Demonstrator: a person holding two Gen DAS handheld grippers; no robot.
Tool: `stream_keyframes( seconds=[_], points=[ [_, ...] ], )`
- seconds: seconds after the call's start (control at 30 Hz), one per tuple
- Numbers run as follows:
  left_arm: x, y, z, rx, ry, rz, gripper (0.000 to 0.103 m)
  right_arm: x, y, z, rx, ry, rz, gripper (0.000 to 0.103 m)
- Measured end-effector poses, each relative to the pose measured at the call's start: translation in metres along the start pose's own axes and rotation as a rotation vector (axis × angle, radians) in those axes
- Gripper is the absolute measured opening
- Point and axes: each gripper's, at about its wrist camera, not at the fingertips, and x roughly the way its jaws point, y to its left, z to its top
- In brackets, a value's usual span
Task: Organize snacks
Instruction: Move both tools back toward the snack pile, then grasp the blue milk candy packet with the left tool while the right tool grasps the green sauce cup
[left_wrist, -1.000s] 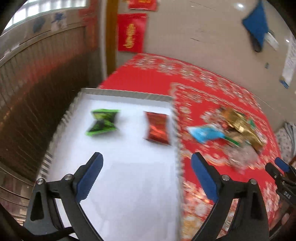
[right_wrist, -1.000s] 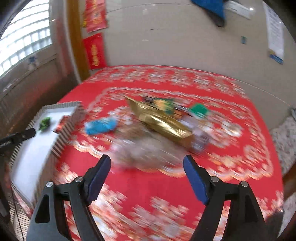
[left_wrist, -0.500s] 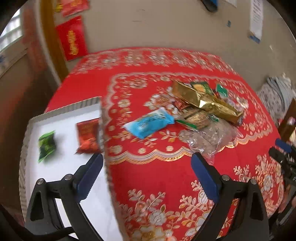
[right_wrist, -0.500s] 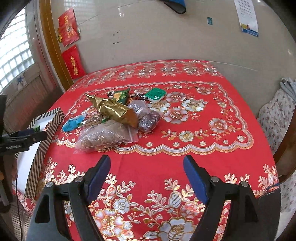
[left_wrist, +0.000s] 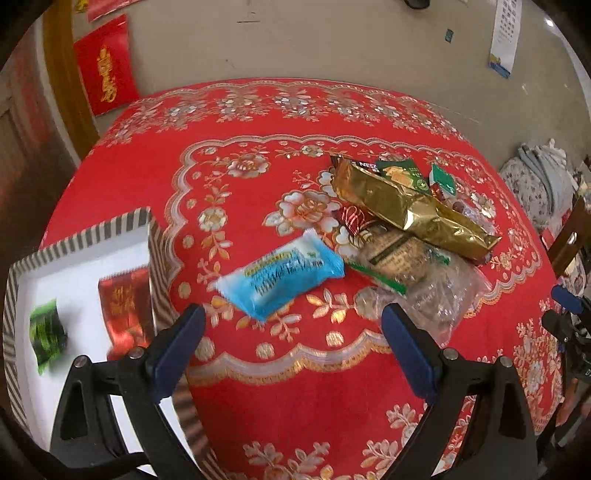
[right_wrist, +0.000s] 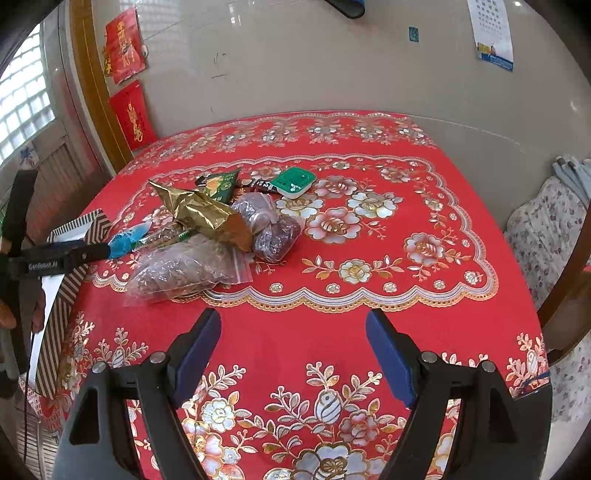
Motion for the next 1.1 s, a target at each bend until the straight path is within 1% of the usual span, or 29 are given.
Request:
stream_keyframes(
  seconds=[0.07, 0.17, 0.3, 0.43, 0.57, 0.7, 0.83, 1.0, 1.1],
  points=[
    [0.004, 0.000, 0.007, 0.035, 0.009, 0.000, 0.096, 0.002, -0.001, 0.000, 0.003, 0.008, 0.006, 0.081],
    [0.011, 0.000, 0.014, 0.081, 0.020, -0.038, 0.096, 0.004, -0.001, -0.001, 0.002, 0.016, 0.006, 0.081],
    [0.024, -0.002, 0.020, 0.146, 0.051, -0.039, 0.096, 0.005, 0.001, 0.000, 0.001, 0.020, 0.008, 0.081],
    [0.039, -0.008, 0.017, 0.223, 0.098, -0.007, 0.096, 0.009, 0.004, 0.006, -0.013, 0.030, 0.007, 0.081],
    [0.044, -0.007, 0.017, 0.220, 0.099, -0.017, 0.096, 0.011, 0.005, 0.014, -0.011, 0.027, 0.003, 0.081],
    [0.044, -0.009, 0.020, 0.216, 0.090, -0.020, 0.096, 0.013, 0.007, 0.014, -0.012, 0.029, 0.021, 0.081],
    [0.048, -0.012, 0.023, 0.208, 0.101, -0.021, 0.096, 0.017, 0.009, 0.017, -0.017, 0.039, 0.005, 0.081],
    [0.052, -0.017, 0.023, 0.235, 0.113, -0.002, 0.096, 0.018, 0.007, 0.031, -0.018, 0.030, -0.014, 0.081],
    [0.054, -0.016, 0.023, 0.242, 0.119, 0.006, 0.096, 0.017, 0.006, 0.034, -0.013, 0.023, -0.009, 0.081]
  ],
)
